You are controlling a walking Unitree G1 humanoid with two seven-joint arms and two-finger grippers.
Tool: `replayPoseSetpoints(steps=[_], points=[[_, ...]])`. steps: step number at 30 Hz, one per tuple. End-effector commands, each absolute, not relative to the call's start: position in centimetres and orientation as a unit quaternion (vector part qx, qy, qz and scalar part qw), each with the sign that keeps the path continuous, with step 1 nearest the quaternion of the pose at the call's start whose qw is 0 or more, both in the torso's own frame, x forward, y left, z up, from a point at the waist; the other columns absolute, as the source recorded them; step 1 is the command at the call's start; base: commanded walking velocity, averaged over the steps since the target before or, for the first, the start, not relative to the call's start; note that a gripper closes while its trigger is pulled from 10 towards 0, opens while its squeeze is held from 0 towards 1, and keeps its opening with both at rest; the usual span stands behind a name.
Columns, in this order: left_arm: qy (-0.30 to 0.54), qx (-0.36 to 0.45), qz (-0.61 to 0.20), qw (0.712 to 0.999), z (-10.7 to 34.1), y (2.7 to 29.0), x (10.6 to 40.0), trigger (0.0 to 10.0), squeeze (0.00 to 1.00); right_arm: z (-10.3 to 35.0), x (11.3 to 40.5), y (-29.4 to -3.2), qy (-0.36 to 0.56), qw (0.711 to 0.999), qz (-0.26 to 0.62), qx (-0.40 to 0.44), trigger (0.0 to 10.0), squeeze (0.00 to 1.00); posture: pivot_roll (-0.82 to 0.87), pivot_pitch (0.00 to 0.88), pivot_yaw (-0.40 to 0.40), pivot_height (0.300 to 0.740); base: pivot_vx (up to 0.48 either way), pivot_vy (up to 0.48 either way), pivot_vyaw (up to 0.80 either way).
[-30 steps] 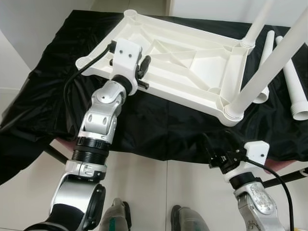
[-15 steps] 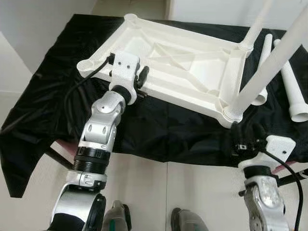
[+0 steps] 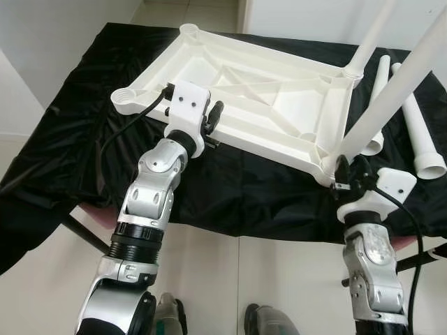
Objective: Building children table
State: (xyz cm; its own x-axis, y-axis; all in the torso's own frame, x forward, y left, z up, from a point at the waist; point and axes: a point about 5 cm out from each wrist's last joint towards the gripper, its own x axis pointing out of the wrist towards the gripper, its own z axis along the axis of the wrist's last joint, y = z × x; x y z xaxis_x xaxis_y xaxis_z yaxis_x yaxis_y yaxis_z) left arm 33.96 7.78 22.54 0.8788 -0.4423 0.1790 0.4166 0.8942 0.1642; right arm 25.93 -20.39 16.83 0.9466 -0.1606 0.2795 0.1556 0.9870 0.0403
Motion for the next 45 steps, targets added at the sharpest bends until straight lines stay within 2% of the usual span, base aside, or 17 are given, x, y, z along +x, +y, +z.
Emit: replayPoseSetpoints(steps=[1, 17, 23, 25, 27, 29, 33, 34, 35, 36, 38, 39, 45], points=[[-0.105, 0.067, -0.184, 0.975, 22.4, 8.2, 33.8, 10.0, 0.00, 16.6, 26.4, -20.4, -0.133, 0.987, -0.084, 0.022, 10.0, 0.00, 0.02, 0.094, -0.015, 0.740, 0.000, 0.000, 0.00], [-0.082, 0.083, -0.192, 0.974, 21.7, 7.7, 33.2, 10.0, 0.00, 17.3, 29.4, -21.3, -0.139, 0.985, -0.090, 0.047, 10.0, 0.00, 0.02, 0.082, -0.008, 0.740, 0.000, 0.000, 0.00], [-0.039, 0.091, -0.198, 0.975, 21.1, 7.0, 33.9, 10.0, 0.00, 17.5, 29.7, -21.5, -0.143, 0.985, -0.088, 0.044, 10.0, 0.00, 0.03, 0.081, -0.007, 0.740, 0.000, 0.000, 0.00], [-0.007, 0.102, -0.182, 0.978, 20.7, 6.7, 35.1, 10.0, 0.00, 17.4, 29.4, -21.5, -0.144, 0.985, -0.087, 0.040, 10.0, 0.00, 0.02, 0.081, 0.001, 0.740, 0.000, 0.000, 0.00], [-0.007, 0.102, -0.182, 0.978, 20.7, 6.7, 35.1, 10.0, 0.00, 17.4, 29.4, -21.5, -0.144, 0.985, -0.087, 0.040, 10.0, 0.00, 0.02, 0.081, 0.001, 0.740, 0.000, 0.000, 0.00], [0.013, 0.126, -0.163, 0.978, 20.5, 6.6, 36.9, 10.0, 0.00, 17.3, 29.1, -21.5, -0.144, 0.985, -0.088, 0.039, 10.0, 0.00, 0.00, 0.091, 0.013, 0.740, 0.000, 0.000, 0.00], [0.028, 0.133, -0.154, 0.979, 20.5, 6.6, 38.5, 10.0, 0.00, 17.4, 28.7, -21.5, -0.147, 0.984, -0.091, 0.036, 10.0, 0.00, 0.00, 0.096, 0.016, 0.740, 0.000, 0.000, 0.00], [0.033, 0.131, -0.158, 0.978, 20.5, 6.5, 38.9, 10.0, 0.43, 17.3, 28.6, -21.5, -0.147, 0.984, -0.091, 0.036, 10.0, 0.00, -0.01, 0.105, 0.021, 0.740, 0.000, 0.000, 0.00], [0.033, 0.131, -0.158, 0.978, 20.5, 6.5, 38.9, 10.0, 0.43, 17.3, 28.6, -21.5, -0.147, 0.984, -0.091, 0.036, 10.0, 0.00, -0.01, 0.105, 0.021, 0.740, 0.000, 0.000, 0.00], [0.037, 0.135, -0.161, 0.977, 20.5, 6.5, 39.3, 10.0, 0.81, 17.3, 28.5, -21.5, -0.147, 0.984, -0.092, 0.036, 10.0, 0.00, -0.01, 0.110, 0.024, 0.740, 0.000, 0.000, 0.00], [0.037, 0.135, -0.161, 0.977, 20.5, 6.5, 39.3, 10.0, 0.81, 17.3, 28.5, -21.5, -0.147, 0.984, -0.092, 0.036, 10.0, 0.00, -0.01, 0.110, 0.024, 0.740, 0.000, 0.000, 0.00], [0.038, 0.127, -0.173, 0.976, 20.6, 6.4, 39.6, 10.0, 1.00, 17.3, 28.4, -21.5, -0.147, 0.984, -0.092, 0.036, 10.0, 0.00, -0.01, 0.113, 0.027, 0.740, 0.000, 0.000, 0.00], [0.048, 0.181, -0.209, 0.960, 20.6, 5.7, 40.0, 10.0, 1.00, 17.4, 27.9, -21.4, -0.150, 0.984, -0.094, 0.034, 10.0, 0.00, -0.03, 0.135, 0.042, 0.740, 0.000, 0.000, 0.00]])
